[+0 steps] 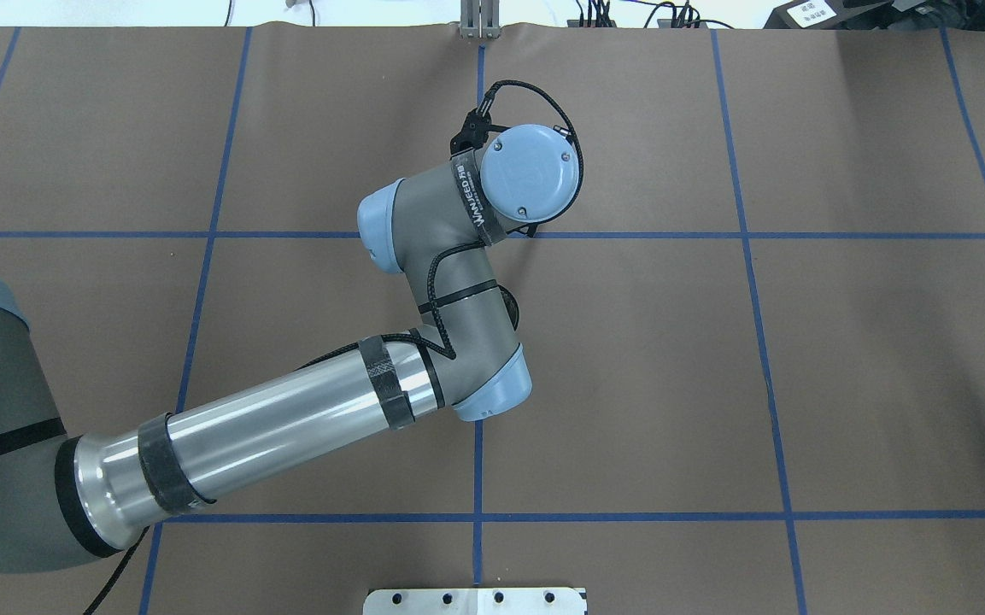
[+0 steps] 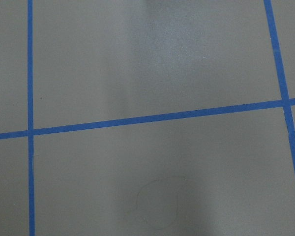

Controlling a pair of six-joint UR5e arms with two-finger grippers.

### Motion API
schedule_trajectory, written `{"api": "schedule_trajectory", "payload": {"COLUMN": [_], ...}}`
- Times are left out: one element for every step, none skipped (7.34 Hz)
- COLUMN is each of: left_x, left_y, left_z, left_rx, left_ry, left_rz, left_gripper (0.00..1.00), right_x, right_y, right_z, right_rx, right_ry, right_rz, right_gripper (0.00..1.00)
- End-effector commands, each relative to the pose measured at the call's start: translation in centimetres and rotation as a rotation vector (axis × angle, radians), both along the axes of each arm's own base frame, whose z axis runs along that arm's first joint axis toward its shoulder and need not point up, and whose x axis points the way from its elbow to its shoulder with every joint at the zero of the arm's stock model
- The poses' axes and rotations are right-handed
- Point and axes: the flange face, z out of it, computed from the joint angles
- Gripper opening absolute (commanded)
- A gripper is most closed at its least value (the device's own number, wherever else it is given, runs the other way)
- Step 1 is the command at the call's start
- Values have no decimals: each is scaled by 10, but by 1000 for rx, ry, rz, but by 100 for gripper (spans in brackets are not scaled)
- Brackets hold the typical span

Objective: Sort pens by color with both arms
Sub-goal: 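Lower the blue marker beside the cup and open the left gripper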

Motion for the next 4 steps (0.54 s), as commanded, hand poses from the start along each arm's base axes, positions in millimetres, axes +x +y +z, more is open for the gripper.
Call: {"api": "schedule_trajectory", "payload": {"left_x": [7, 5, 3, -10], "left_y": [8, 9, 9, 12], "left_z": [0, -5, -11, -30], "left_rx": [42, 55, 67, 90], "left_ry": [-24, -24, -22, 12], "left_rz": [-4, -4, -13, -19], "left_gripper": [20, 26, 31, 78], "right_x": [0, 0, 0, 0], "right_y": [-1, -1, -1, -1], "right_z": [-1, -1, -1, -1], "right_rx": [1, 2, 1, 1], "right_ry": [0, 0, 0, 0], "right_rz": [0, -1, 0, 0], "right_gripper": [99, 99, 99, 99]}}
